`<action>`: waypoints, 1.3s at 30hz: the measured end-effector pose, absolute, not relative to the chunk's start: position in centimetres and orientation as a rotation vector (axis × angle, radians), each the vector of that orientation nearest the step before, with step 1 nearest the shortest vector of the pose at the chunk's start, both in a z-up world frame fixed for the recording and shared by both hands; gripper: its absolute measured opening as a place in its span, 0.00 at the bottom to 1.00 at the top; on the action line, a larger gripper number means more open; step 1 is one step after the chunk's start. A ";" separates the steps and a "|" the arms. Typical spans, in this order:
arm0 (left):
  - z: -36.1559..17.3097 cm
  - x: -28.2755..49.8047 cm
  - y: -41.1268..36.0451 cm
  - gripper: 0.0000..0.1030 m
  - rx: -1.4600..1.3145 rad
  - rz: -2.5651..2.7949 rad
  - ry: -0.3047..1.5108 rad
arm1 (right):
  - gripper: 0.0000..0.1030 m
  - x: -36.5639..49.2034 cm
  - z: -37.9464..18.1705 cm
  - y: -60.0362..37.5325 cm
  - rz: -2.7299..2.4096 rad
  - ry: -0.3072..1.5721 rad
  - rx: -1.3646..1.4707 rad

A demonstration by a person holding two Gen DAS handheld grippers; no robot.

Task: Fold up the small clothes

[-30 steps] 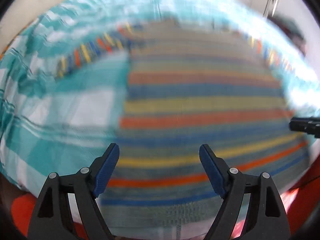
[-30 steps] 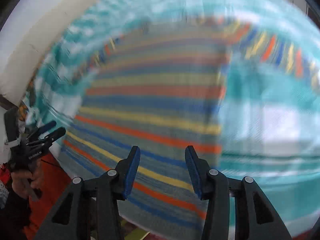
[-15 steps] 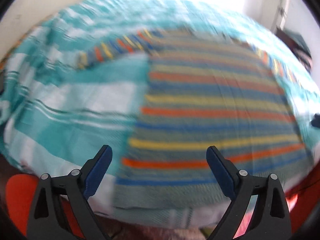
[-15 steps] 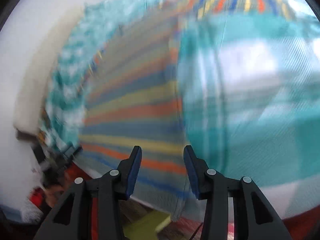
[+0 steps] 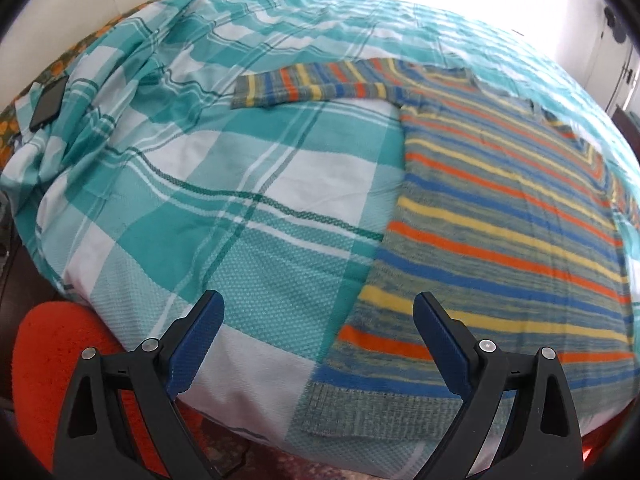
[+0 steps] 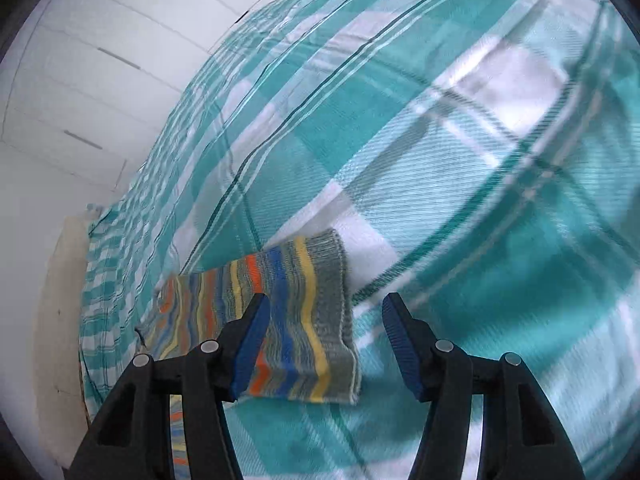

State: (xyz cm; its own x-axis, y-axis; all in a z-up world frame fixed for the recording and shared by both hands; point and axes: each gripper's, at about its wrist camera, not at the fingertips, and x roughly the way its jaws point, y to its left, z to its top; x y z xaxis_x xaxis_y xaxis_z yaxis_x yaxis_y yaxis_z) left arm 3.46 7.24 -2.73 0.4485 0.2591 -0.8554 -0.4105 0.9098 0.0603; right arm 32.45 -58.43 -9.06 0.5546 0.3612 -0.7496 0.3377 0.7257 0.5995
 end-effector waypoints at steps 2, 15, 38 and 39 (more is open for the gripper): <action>-3.4 4.0 7.1 0.93 -0.153 0.417 1.052 | 0.58 33.2 -10.4 -57.3 0.043 1.045 0.768; -4.5 4.3 6.2 0.93 -0.153 0.329 1.072 | 0.03 35.1 4.9 -47.6 0.339 0.860 0.568; -5.2 4.2 7.2 0.93 -0.202 0.316 1.080 | 0.00 41.3 -9.7 -31.8 0.241 1.322 0.331; -5.3 4.2 7.2 0.93 -0.198 0.317 1.081 | 0.11 41.2 -8.8 -32.2 0.212 1.289 0.304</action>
